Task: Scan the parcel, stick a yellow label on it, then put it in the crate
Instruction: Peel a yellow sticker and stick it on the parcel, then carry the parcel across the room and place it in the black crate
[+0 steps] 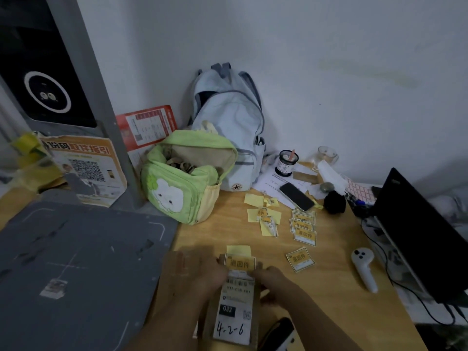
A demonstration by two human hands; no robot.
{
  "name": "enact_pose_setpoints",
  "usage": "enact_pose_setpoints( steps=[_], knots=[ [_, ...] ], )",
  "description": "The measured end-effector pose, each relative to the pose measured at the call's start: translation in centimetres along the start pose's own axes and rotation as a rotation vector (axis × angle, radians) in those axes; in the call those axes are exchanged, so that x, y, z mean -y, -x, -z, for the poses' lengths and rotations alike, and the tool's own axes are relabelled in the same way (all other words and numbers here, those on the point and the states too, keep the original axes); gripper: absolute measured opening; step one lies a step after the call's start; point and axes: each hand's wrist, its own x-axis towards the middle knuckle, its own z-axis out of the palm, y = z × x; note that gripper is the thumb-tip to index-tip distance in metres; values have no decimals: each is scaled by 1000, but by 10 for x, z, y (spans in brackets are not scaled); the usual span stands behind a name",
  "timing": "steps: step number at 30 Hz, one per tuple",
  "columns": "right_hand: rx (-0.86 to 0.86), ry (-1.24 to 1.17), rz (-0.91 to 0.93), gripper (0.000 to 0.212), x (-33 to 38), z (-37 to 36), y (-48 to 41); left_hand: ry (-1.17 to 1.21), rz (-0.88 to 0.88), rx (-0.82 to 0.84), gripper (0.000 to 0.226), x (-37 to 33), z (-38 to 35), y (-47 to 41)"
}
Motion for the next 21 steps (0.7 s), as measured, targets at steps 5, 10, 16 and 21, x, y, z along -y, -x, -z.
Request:
enact_pose_setpoints(
  steps=[5, 10, 16, 21],
  knots=[
    [-60, -68, 114, 46, 32, 9, 30, -21, -143, -117, 32, -34, 20, 8],
    [-150, -185, 270, 28, 57, 24, 73, 90, -411, -139, 38, -75, 30, 28],
    [-337, -314, 413, 41, 63, 39, 137, 166, -666, -34, 30, -121, 37, 85],
    [-492, -386, 513, 33, 38, 59, 202, 164, -770, 150, 36, -150, 15, 135]
  ],
)
